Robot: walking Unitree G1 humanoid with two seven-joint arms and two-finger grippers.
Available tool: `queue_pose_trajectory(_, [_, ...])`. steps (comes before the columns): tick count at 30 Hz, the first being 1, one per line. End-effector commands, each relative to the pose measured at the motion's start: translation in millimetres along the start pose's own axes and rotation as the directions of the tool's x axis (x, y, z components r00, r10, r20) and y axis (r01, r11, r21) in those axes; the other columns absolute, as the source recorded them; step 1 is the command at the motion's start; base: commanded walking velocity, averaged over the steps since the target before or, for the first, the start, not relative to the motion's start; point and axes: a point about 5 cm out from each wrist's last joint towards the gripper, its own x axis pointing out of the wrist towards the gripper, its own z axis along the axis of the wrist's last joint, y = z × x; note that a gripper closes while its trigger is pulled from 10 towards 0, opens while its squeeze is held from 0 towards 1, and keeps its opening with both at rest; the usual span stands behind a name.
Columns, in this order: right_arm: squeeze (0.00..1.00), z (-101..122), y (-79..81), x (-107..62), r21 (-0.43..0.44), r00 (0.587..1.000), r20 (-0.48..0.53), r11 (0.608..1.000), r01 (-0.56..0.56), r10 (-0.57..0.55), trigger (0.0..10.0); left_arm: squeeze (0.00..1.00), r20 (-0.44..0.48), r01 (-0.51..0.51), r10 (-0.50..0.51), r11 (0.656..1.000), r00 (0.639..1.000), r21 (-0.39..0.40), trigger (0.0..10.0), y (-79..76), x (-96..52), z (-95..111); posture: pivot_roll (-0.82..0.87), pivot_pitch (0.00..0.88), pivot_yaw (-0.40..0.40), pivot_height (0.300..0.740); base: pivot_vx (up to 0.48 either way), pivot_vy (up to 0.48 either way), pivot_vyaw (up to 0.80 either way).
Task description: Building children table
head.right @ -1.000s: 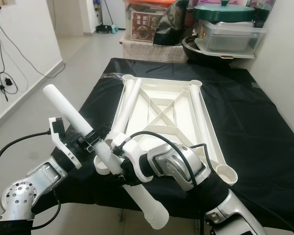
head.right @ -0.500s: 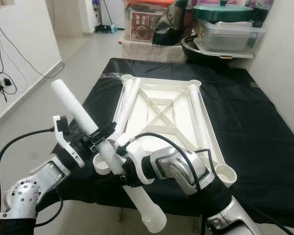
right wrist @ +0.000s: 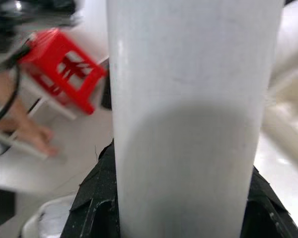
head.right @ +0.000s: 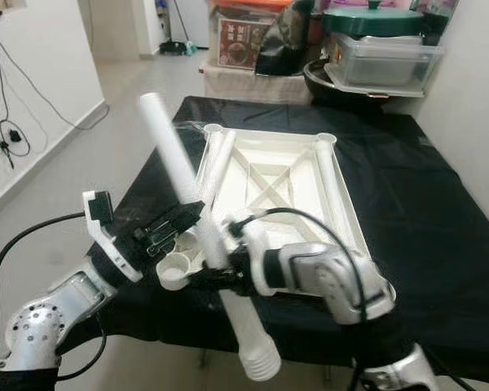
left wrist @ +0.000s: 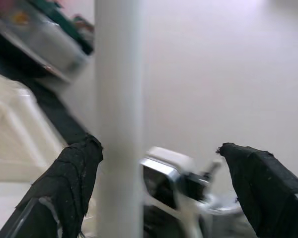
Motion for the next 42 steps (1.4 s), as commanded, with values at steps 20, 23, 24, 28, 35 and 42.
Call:
queue_pose_trajectory(20, [0.00, 62.5, -41.3, -97.3, 0.069, 0.810, 0.448, 0.918, 0.390, -0.378, 0.0, 0.00, 0.027, -0.525, 0.527, 0.839, 0.849, 0.142, 10.0, 73.7, -27.1, -1.2, 0.01, 0.000, -0.027, 0.740, 0.000, 0.000, 0.00])
queue_pose_trajectory(23, [0.00, 60.1, -43.4, -98.5, 0.110, 0.781, 0.473, 0.907, 0.407, -0.408, 0.0, 0.00, 0.007, -0.520, 0.525, 0.842, 0.851, 0.145, 10.0, 73.5, -28.6, -3.6, 0.01, 0.000, -0.020, 0.740, 0.000, 0.000, 0.00])
queue_pose_trajectory(24, [0.00, 60.1, -43.4, -98.5, 0.110, 0.781, 0.473, 0.907, 0.407, -0.408, 0.0, 0.00, 0.007, -0.520, 0.525, 0.842, 0.851, 0.145, 10.0, 73.5, -28.6, -3.6, 0.01, 0.000, -0.020, 0.740, 0.000, 0.000, 0.00])
queue_pose_trajectory(28, [0.00, 60.2, -45.2, -100.3, 0.170, 0.733, 0.519, 0.894, 0.415, -0.440, 0.0, 0.00, -0.009, -0.503, 0.510, 0.852, 0.860, 0.145, 10.0, 71.5, -25.9, -7.8, 0.00, 0.000, -0.015, 0.740, 0.000, 0.000, 0.00])
queue_pose_trajectory(35, [0.00, 70.9, -46.9, -92.5, 0.289, 0.622, 0.630, 0.884, 0.367, -0.464, 0.0, 0.00, -0.016, -0.472, 0.480, 0.867, 0.877, 0.160, 10.0, 70.5, -21.0, -11.2, 0.00, 0.000, -0.001, 0.740, 0.000, 0.000, 0.00])
queue_pose_trajectory(42, [0.00, 75.1, -42.4, -67.4, 0.352, 0.583, 0.684, 0.898, 0.263, -0.439, 0.0, 0.00, 0.009, -0.449, 0.457, 0.869, 0.889, 0.207, 10.0, 68.6, -19.1, -3.3, 0.02, 0.000, -0.010, 0.740, 0.000, 0.000, 0.00])
